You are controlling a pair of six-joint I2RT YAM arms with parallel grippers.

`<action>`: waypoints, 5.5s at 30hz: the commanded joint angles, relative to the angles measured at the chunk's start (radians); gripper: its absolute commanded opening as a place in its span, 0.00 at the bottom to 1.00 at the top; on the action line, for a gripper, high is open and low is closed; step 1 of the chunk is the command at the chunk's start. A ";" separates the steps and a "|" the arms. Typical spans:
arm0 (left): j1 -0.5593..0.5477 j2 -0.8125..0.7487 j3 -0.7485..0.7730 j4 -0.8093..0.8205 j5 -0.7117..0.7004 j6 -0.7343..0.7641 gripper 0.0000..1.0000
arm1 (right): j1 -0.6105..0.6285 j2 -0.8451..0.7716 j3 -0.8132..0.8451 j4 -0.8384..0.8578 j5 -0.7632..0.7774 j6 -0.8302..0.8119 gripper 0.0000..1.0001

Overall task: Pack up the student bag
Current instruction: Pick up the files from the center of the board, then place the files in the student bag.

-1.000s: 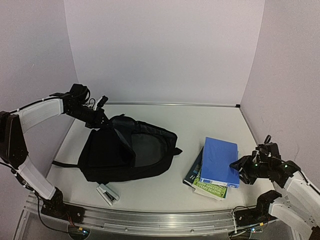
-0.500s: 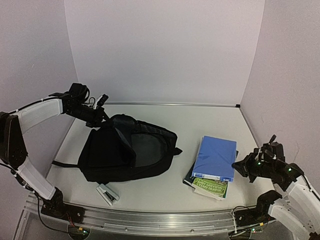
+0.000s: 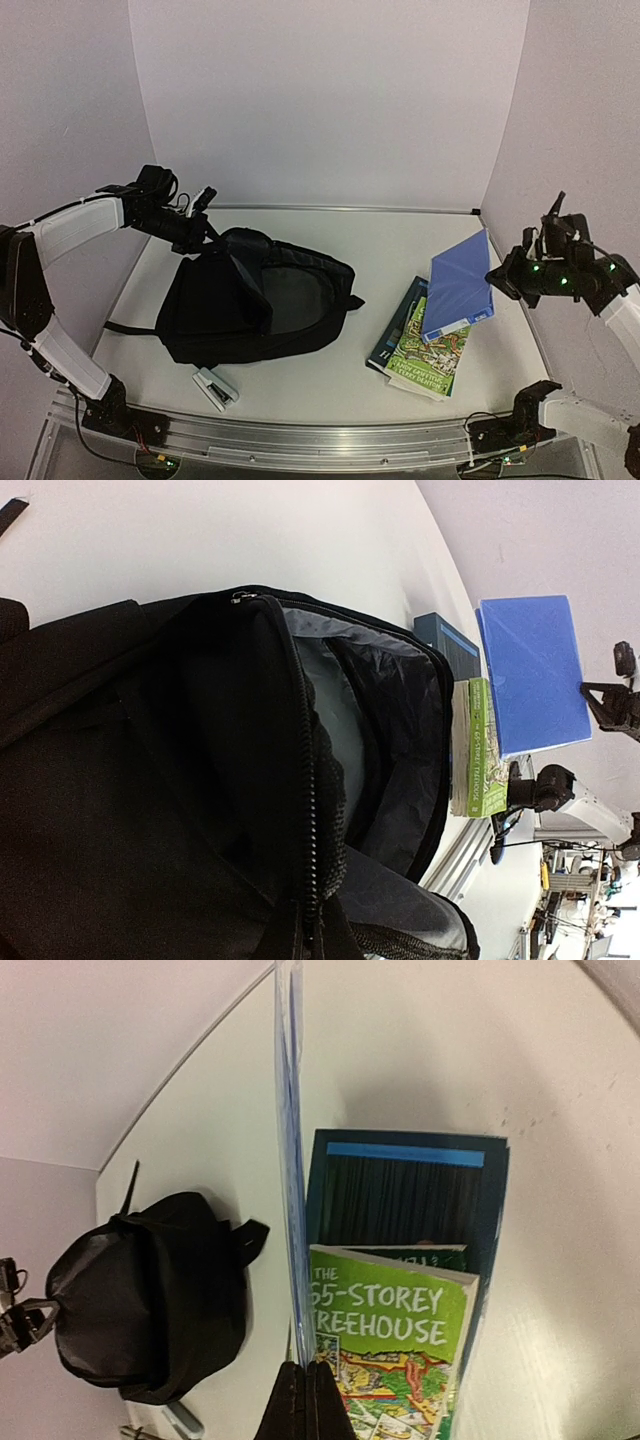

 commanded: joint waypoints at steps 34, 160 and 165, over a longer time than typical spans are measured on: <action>0.007 -0.032 0.021 -0.009 -0.127 -0.002 0.00 | 0.301 1.110 0.957 -0.004 0.435 -0.434 0.00; -0.103 0.128 0.322 0.145 0.359 -0.089 0.00 | 0.750 1.613 0.805 1.351 -0.077 0.247 0.45; -0.075 0.114 0.315 0.113 0.315 -0.087 0.00 | 0.751 1.482 0.738 1.228 -0.007 0.143 0.67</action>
